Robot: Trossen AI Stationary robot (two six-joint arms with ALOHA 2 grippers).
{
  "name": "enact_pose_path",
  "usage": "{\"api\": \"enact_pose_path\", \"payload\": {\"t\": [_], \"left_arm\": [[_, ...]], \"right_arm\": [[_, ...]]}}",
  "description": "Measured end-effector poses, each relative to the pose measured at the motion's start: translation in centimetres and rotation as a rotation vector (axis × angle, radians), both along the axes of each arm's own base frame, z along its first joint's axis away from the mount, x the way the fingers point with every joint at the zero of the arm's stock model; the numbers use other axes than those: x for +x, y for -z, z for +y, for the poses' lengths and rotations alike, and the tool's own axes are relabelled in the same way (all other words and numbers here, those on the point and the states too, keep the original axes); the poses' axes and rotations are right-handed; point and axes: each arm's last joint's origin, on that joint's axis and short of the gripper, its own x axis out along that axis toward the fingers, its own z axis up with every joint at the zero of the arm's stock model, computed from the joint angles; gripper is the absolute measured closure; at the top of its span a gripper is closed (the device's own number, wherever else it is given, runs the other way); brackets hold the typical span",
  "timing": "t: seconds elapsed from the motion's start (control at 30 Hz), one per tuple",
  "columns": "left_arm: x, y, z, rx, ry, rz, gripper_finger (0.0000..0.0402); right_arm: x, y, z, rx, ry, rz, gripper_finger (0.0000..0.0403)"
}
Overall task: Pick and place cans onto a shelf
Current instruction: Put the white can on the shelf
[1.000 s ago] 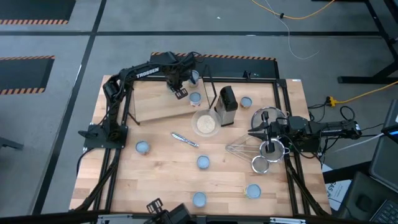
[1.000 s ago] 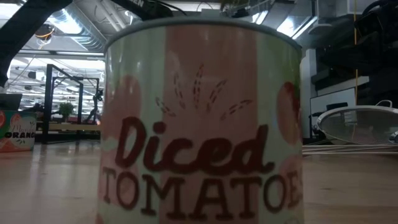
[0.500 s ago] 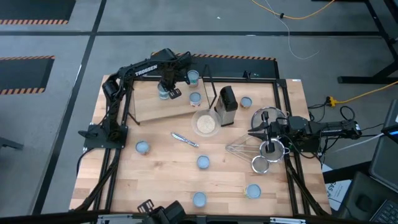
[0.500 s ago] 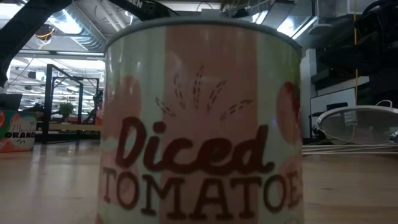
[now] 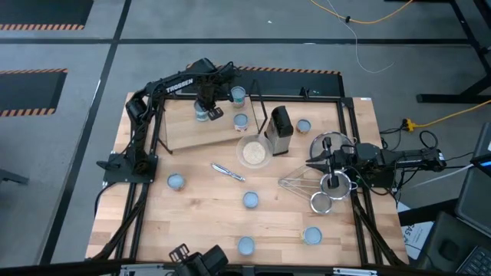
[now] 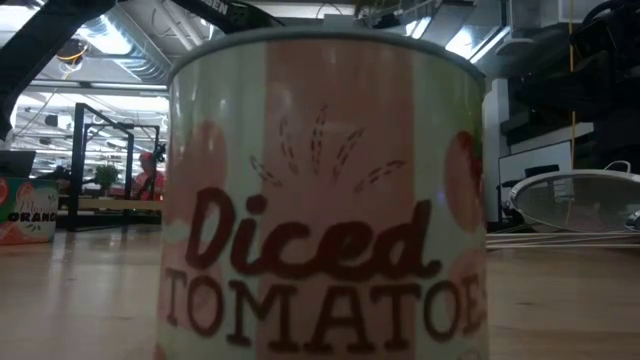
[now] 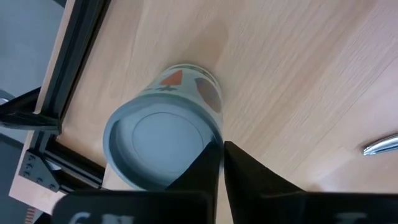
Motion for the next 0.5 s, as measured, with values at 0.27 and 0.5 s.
{"api": "enact_pose_path", "payload": {"t": [0.27,0.5], "left_arm": [[0.02,0.00,0.00,0.001,0.001,0.000,0.0390],[0.07,0.00,0.05,0.007,0.001,-0.006,0.0371]], "right_arm": [[0.00,0.00,0.00,0.000,0.000,0.000,0.0342],[0.00,0.00,0.00,0.000,0.000,0.000,0.0342]]}}
